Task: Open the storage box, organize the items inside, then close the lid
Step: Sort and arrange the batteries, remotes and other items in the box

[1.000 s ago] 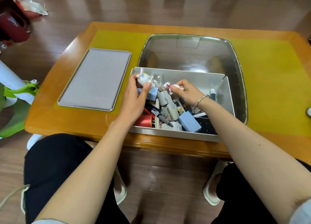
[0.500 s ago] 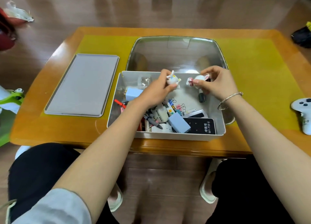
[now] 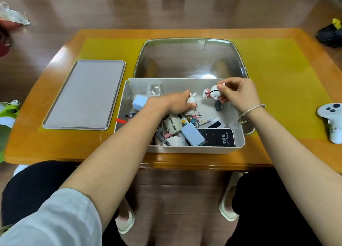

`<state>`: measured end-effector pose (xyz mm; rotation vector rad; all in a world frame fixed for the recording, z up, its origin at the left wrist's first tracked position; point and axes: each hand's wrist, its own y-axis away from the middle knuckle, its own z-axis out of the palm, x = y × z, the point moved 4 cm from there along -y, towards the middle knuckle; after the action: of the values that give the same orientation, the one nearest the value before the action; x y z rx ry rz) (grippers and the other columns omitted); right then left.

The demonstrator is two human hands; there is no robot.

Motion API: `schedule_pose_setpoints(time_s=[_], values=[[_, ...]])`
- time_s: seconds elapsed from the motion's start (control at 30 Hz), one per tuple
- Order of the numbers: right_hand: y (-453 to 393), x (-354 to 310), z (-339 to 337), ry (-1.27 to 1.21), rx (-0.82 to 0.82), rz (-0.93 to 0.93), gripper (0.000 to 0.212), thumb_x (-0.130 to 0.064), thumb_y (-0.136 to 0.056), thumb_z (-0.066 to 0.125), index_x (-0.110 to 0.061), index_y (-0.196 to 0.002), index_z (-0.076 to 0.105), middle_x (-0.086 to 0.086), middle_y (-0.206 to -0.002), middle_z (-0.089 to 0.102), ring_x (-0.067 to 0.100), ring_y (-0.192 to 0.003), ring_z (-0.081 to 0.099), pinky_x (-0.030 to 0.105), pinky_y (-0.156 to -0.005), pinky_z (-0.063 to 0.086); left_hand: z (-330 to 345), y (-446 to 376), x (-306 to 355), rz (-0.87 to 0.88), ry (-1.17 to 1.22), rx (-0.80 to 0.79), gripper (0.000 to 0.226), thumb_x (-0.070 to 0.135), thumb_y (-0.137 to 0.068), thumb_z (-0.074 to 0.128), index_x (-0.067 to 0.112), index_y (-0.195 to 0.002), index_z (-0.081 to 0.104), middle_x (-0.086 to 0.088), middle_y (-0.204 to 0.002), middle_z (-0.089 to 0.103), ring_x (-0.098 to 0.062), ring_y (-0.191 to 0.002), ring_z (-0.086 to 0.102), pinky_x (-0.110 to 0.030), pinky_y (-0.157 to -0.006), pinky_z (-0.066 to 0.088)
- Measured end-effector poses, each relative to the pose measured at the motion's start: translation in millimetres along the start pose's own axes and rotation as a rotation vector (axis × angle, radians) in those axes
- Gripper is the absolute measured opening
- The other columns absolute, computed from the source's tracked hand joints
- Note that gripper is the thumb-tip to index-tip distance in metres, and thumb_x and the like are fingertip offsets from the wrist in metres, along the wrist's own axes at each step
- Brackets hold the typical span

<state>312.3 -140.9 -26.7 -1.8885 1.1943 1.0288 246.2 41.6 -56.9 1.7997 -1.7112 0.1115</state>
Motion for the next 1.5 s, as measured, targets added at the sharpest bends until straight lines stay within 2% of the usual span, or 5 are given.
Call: schedule_pose_setpoints(time_s=[0.3, 0.73, 0.97, 1.17, 1.5], values=[[-0.9, -3.9, -5.1, 0.067, -0.001, 0.005, 0.009, -0.013, -0.080, 0.073, -0.008, -0.077, 0.066, 0.017, -0.070, 0.068, 0.036, -0.061, 0.067, 0.047, -0.064, 0.058, 1.2, 7.1, -5.6, -0.011, -0.073, 0.034, 0.041, 0.050, -0.094, 0.052, 0.018, -0.118, 0.049, -0.007, -0.115, 0.062, -0.026, -0.099, 0.057, -0.038, -0.085, 0.047], [-11.4, -21.7, 8.8, 0.477, -0.058, -0.134, 0.007, -0.021, -0.077, 0.072, -0.015, -0.077, 0.071, 0.002, -0.072, 0.069, 0.014, -0.070, 0.063, 0.025, -0.078, 0.049, -12.0, 17.3, 5.9, 0.038, 0.226, 0.446, 0.028, 0.029, -0.093, 0.061, 0.012, -0.113, 0.050, -0.004, -0.106, 0.060, -0.021, -0.092, 0.055, -0.033, -0.073, 0.043], [-21.3, -18.7, 21.9, 0.701, -0.156, -0.134, 0.010, -0.023, -0.078, 0.073, -0.014, -0.082, 0.071, 0.004, -0.080, 0.070, 0.020, -0.080, 0.063, 0.026, -0.079, 0.047, 1.1, 14.5, 13.1, 0.028, 0.209, 0.534, 0.028, 0.022, -0.091, 0.063, 0.016, -0.114, 0.047, -0.003, -0.095, 0.060, -0.026, -0.087, 0.057, -0.038, -0.075, 0.048], [-17.8, -19.3, 18.3, 0.647, -0.252, -0.147, 0.030, -0.023, -0.075, 0.078, -0.009, -0.101, 0.070, 0.008, -0.095, 0.072, 0.021, -0.091, 0.066, 0.031, -0.090, 0.048, 4.9, 10.7, 8.4, 0.009, 0.204, 0.617, 0.027, 0.019, -0.087, 0.068, 0.017, -0.111, 0.056, -0.004, -0.111, 0.059, -0.023, -0.093, 0.056, -0.038, -0.082, 0.048], [-13.9, -14.0, 18.6, 0.840, -0.142, -0.162, 0.036, -0.047, -0.079, 0.068, -0.021, -0.104, 0.069, 0.000, -0.096, 0.071, 0.023, -0.096, 0.063, 0.032, -0.083, 0.047, 12.0, 14.1, 10.5, 0.006, 0.236, 0.739, 0.026, 0.018, -0.087, 0.068, 0.019, -0.112, 0.060, 0.002, -0.106, 0.063, -0.017, -0.092, 0.059, -0.036, -0.077, 0.049]])
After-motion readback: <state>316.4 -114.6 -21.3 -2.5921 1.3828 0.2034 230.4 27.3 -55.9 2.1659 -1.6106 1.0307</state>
